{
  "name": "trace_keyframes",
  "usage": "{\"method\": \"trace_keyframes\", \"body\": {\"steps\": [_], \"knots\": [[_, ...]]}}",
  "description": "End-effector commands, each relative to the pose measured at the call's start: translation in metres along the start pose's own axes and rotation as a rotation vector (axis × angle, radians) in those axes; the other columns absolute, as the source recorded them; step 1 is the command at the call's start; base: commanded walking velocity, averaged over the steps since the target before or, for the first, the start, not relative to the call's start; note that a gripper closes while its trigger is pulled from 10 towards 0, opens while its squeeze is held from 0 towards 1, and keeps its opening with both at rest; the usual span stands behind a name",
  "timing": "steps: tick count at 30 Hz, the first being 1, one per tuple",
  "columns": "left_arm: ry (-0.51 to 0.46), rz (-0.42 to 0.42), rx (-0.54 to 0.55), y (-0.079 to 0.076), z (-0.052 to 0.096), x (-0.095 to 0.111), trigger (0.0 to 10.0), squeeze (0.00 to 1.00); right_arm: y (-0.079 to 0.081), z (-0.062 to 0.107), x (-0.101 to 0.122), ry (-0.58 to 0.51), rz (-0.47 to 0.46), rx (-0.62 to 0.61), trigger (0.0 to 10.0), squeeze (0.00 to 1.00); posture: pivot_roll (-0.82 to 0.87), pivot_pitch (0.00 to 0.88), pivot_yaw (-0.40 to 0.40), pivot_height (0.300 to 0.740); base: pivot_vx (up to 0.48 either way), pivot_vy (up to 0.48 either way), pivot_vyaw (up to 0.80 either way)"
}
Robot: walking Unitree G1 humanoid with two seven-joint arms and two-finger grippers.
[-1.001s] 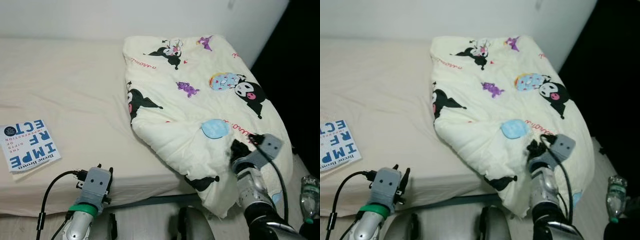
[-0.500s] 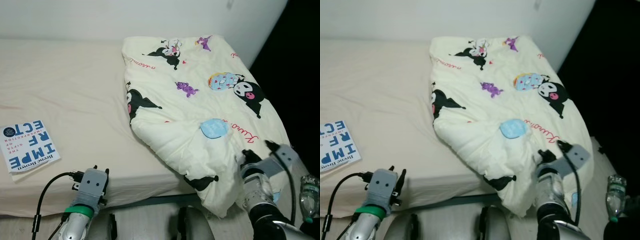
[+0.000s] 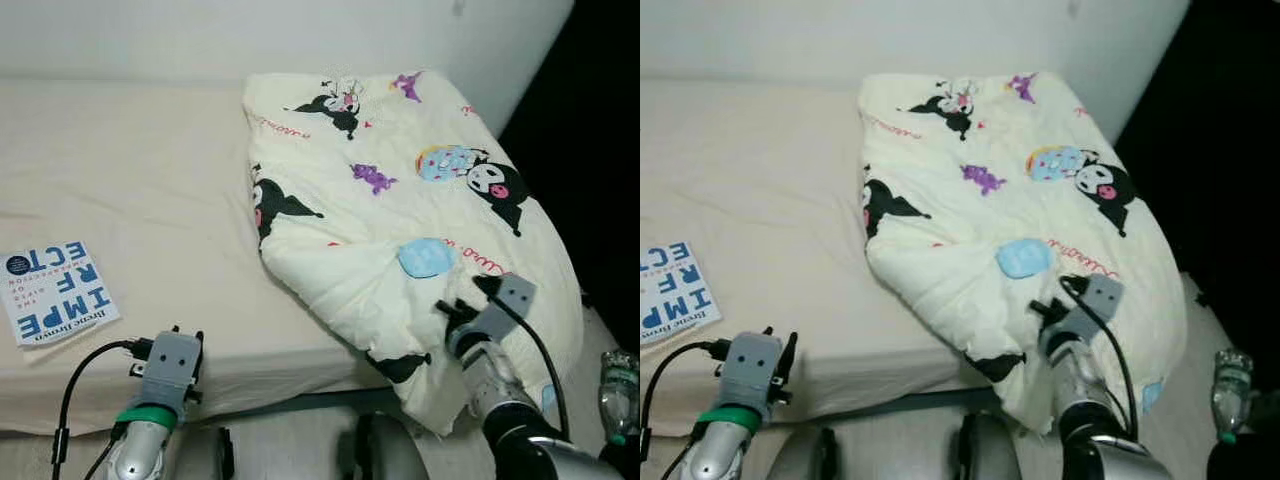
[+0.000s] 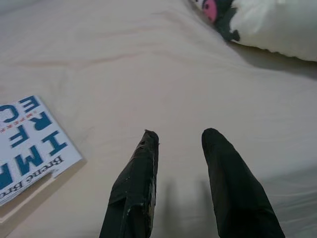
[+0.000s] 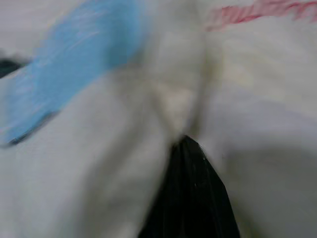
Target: Clean up the room
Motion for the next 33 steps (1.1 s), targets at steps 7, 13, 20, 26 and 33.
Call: {"method": "trace_keyframes", "body": {"steps": [7,13,20,26,33], "knots": [[0.015,0.042,0.228,0.054,0.001,-0.004,10.0,0.0,0.022,0.012,-0.007,-0.033,-0.106,0.412,0.0,0.0,0.07,0.077,-0.023,0.606,0.0,0.0,0.0],[0.005,0.025,0.328,0.083,0.006,-0.003,10.0,0.0,0.0,0.038,-0.007,-0.04,-0.147,0.583,0.0,0.0,0.07,0.077,-0.031,0.606,0.0,0.0,0.0],[0.013,0.015,0.383,0.098,0.012,-0.005,10.0,0.0,-0.025,0.098,-0.018,0.105,-0.131,0.836,0.0,0.0,0.06,0.078,-0.025,0.606,0.0,0.0,0.0],[0.005,0.021,0.368,0.093,0.005,-0.004,10.0,0.0,-0.036,0.11,-0.003,0.059,-0.175,0.832,0.0,0.0,0.05,0.072,-0.015,0.606,0.0,0.0,0.0],[-0.03,0.003,0.249,0.071,-0.008,0.005,10.0,0.0,-0.076,0.062,0.021,-0.155,-0.16,0.243,0.6,0.0,0.05,0.068,-0.015,0.606,0.0,0.0,0.0]]}}
Point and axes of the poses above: a point about 5 cm out from each wrist's last joint towards the gripper, its own z axis pointing back from the gripper into the wrist, its own x axis along the axis of the wrist's last joint, y = z × x, the point moved 1 cm from there along -z, pointing out of the wrist towards the gripper, and after that the axes turned 7 degrees about z, right-handed, at the moved point
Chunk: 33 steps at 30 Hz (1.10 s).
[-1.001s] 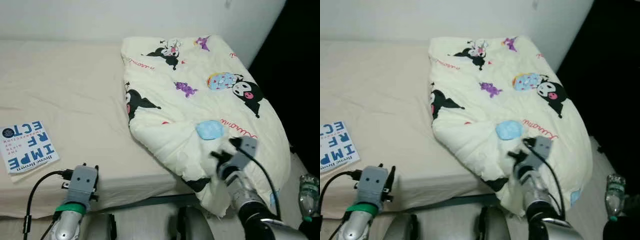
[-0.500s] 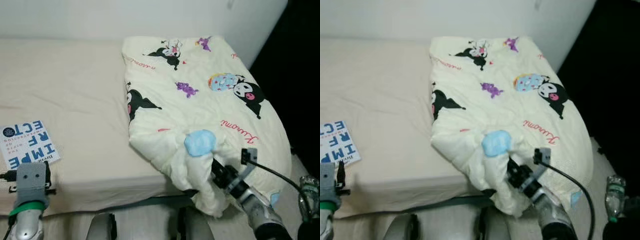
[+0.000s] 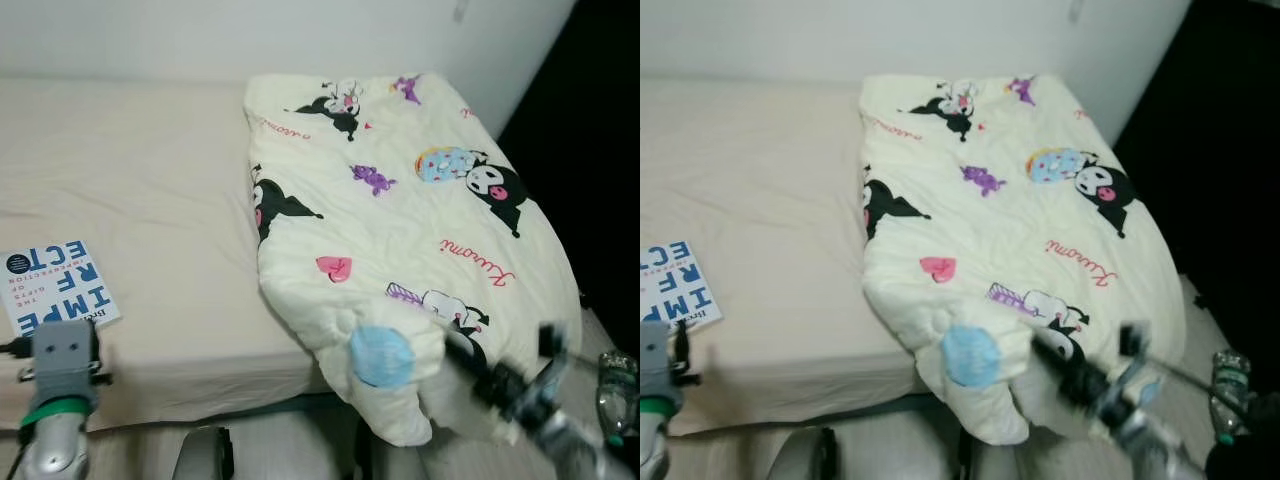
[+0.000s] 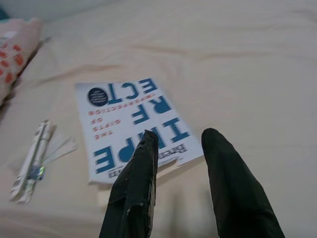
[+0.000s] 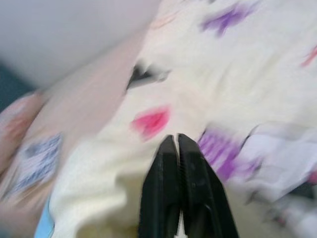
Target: Clean up the room
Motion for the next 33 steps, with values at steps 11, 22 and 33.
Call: {"method": "trace_keyframes", "body": {"steps": [11,22,33], "knots": [[-0.026,-0.006,-0.143,-0.026,0.001,0.006,10.0,0.0,0.033,-0.045,-0.034,0.129,0.055,-0.06,0.0,0.0,0.06,0.071,-0.026,0.606,0.0,0.0,0.0],[-0.041,0.004,-0.094,-0.009,-0.003,0.01,10.0,0.0,0.11,-0.018,-0.073,0.397,-0.09,0.68,0.0,0.0,0.07,0.079,-0.029,0.606,0.0,0.0,0.0],[-0.066,0.008,-0.227,-0.04,-0.013,0.021,10.0,0.0,0.068,-0.042,-0.088,0.355,0.136,0.106,0.0,0.0,0.05,0.075,-0.021,0.606,0.0,0.0,0.0]]}}
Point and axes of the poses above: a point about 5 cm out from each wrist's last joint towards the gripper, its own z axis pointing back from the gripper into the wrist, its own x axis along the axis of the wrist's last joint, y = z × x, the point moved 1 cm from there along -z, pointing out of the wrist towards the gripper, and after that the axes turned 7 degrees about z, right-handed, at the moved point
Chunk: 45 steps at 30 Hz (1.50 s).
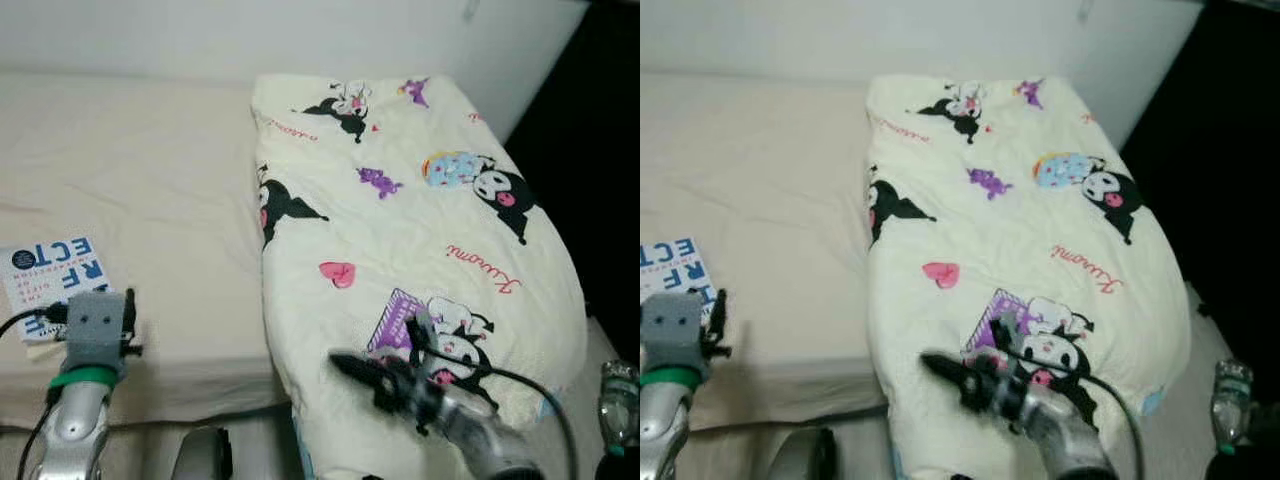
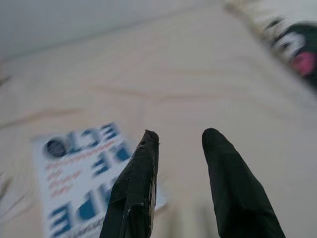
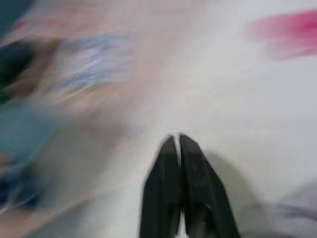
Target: Clean up the room
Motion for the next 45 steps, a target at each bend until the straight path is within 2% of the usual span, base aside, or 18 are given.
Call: {"method": "trace_keyframes", "body": {"steps": [1,2,3,4,5,6,7,10,13,19,27,28,31,33,37,40,43,45], "knots": [[0.049,-0.004,-0.073,-0.013,0.005,-0.012,10.0,0.0,-0.027,0.016,-0.007,0.009,0.043,-0.266,2.6,0.0,0.05,0.076,-0.02,0.606,0.0,0.0,0.0],[0.049,-0.004,-0.073,-0.013,0.005,-0.012,10.0,0.0,-0.027,0.016,-0.007,0.009,0.043,-0.266,2.6,0.0,0.05,0.076,-0.02,0.606,0.0,0.0,0.0],[0.052,0.007,-0.111,-0.021,0.005,-0.012,10.0,0.0,-0.033,0.018,-0.004,-0.001,0.067,-0.345,4.3,0.0,0.05,0.076,-0.02,0.606,0.0,0.0,0.0],[0.055,0.025,-0.152,-0.03,0.005,-0.011,10.0,0.0,-0.038,0.021,-0.001,-0.004,0.095,-0.41,4.3,0.0,0.05,0.076,-0.021,0.606,0.0,0.0,0.0],[0.063,0.048,-0.217,-0.043,0.005,-0.011,10.0,0.0,-0.042,0.023,0.001,-0.005,0.131,-0.478,10.0,0.0,0.05,0.076,-0.023,0.606,0.0,0.0,0.0],[0.063,0.048,-0.217,-0.043,0.005,-0.011,10.0,0.0,-0.042,0.023,0.001,-0.005,0.131,-0.478,10.0,0.0,0.05,0.076,-0.023,0.606,0.0,0.0,0.0],[0.075,0.05,-0.291,-0.059,0.006,-0.012,10.0,0.0,-0.044,0.026,0.003,-0.015,0.137,-0.52,10.0,0.0,0.05,0.077,-0.026,0.606,0.0,0.0,0.0],[0.088,0.045,-0.356,-0.072,0.007,-0.013,10.0,0.0,-0.044,0.027,0.004,-0.027,0.137,-0.545,10.0,0.0,0.05,0.076,-0.026,0.606,0.0,0.0,0.0],[0.197,-0.007,-0.558,-0.107,0.019,-0.03,10.0,0.0,-0.042,0.028,0.011,-0.085,0.168,-0.581,10.0,0.0,0.04,0.074,-0.017,0.606,0.0,0.0,0.0],[0.258,-0.062,-0.647,-0.119,0.026,-0.045,10.0,0.0,-0.049,0.03,0.024,-0.206,0.189,-0.659,10.0,0.0,0.03,0.072,-0.011,0.606,0.0,0.0,0.0],[0.271,-0.098,-0.713,-0.131,0.029,-0.051,10.0,0.0,-0.047,0.028,0.025,-0.217,0.197,-0.664,10.0,0.0,0.02,0.07,-0.014,0.606,0.0,0.0,0.0],[0.263,-0.073,-0.79,-0.146,0.035,-0.049,10.0,0.0,-0.041,0.023,0.02,-0.202,0.204,-0.642,10.0,0.0,0.02,0.069,-0.015,0.606,0.0,0.0,0.0],[0.256,-0.06,-0.852,-0.154,0.04,-0.048,10.0,0.0,-0.037,0.021,0.018,-0.198,0.206,-0.632,10.0,0.0,0.02,0.07,-0.018,0.606,0.0,0.0,0.0],[0.208,-0.022,-0.977,-0.172,0.05,-0.039,10.0,0.0,-0.031,0.017,0.015,-0.201,0.203,-0.615,10.0,0.0,0.02,0.072,-0.02,0.606,0.0,0.0,0.0],[0.154,-0.01,-1.025,-0.183,0.052,-0.03,10.0,0.0,-0.029,0.014,0.014,-0.212,0.203,-0.61,10.0,0.0,0.02,0.073,-0.018,0.606,0.0,0.0,0.0],[0.077,-0.01,-1.04,-0.2,0.049,-0.018,10.0,0.0,-0.027,0.012,0.014,-0.231,0.199,-0.621,10.0,0.0,0.02,0.076,-0.016,0.606,0.0,0.0,0.0],[0.081,-0.013,-1.07,-0.211,0.051,-0.018,10.0,0.0,-0.029,0.013,0.015,-0.237,0.198,-0.646,10.0,0.0,0.02,0.076,-0.016,0.606,0.0,0.0,0.0],[0.134,-0.063,-1.116,-0.219,0.058,-0.028,10.0,0.0,-0.03,0.014,0.016,-0.237,0.201,-0.656,10.0,0.0,0.01,0.076,-0.01,0.606,0.0,0.0,0.0]]}}
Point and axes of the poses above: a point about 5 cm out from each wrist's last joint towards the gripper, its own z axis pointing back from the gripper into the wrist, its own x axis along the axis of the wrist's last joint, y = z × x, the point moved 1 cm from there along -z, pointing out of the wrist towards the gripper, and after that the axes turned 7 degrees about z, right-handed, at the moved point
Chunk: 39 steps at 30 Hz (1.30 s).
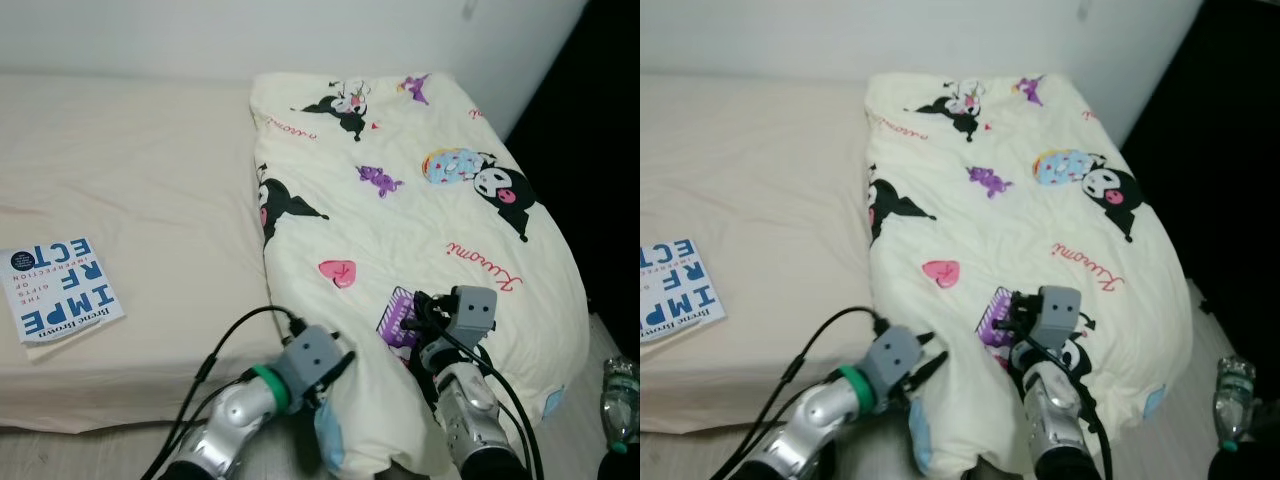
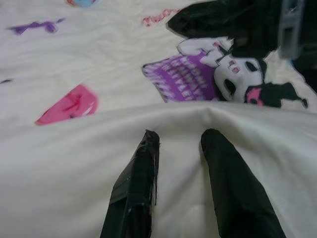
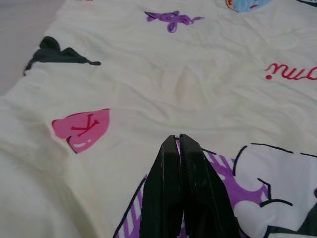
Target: Clean up the room
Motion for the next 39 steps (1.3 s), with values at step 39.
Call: {"method": "trace_keyframes", "body": {"steps": [39], "knots": [[-0.075,0.059,0.73,0.089,0.097,-0.002,10.0,0.0,0.038,0.003,-0.007,0.015,0.019,0.164,10.0,0.0,0.04,0.036,-0.045,0.606,0.0,0.0,0.0]]}}
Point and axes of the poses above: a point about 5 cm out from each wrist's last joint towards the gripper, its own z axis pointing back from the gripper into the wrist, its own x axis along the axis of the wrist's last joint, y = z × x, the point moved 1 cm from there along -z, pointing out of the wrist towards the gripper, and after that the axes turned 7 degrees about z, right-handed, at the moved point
